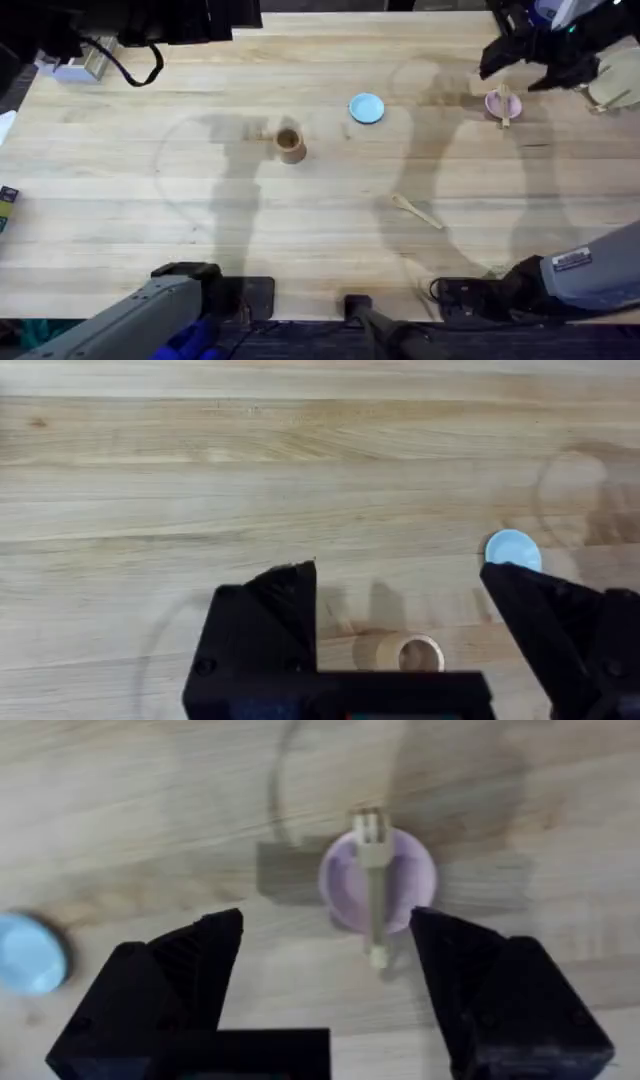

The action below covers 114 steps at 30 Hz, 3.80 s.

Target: Pick up a utensil and set it on the pink plate, then put the other utensil in the container.

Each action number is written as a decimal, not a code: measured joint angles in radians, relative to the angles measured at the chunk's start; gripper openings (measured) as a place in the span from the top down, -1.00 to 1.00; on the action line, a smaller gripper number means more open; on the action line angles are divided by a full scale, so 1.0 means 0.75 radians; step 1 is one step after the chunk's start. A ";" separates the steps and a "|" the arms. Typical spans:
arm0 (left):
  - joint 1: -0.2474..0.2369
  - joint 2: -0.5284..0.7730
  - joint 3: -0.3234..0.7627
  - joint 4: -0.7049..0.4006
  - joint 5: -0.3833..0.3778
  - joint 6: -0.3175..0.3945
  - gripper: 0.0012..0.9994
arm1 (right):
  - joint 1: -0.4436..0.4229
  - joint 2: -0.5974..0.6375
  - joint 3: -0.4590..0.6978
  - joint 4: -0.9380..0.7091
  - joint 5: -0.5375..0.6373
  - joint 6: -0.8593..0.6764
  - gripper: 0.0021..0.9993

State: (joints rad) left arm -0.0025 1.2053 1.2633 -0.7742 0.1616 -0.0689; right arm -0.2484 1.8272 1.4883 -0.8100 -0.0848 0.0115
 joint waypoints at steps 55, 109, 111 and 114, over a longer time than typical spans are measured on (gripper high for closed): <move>0.000 0.000 0.000 0.030 -0.037 0.240 -0.99 | 0.618 -0.649 -0.394 -0.515 -0.235 -0.716 -0.99; 0.209 0.051 0.000 -0.041 0.244 0.527 -0.99 | 1.230 -0.543 -0.927 -0.097 0.199 -0.513 -0.99; 0.209 0.051 0.000 -0.041 0.244 0.527 -0.99 | 1.250 -0.526 -0.915 -0.104 0.211 -0.513 -0.99; 0.209 0.051 0.000 -0.041 0.244 0.527 -0.99 | 1.272 -0.520 -0.910 -0.105 0.224 -0.513 -0.99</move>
State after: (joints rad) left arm 0.1539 1.2434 1.2633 -0.8047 0.3447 0.3267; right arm 0.7052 1.4372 0.8055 -0.8890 0.0834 -0.3729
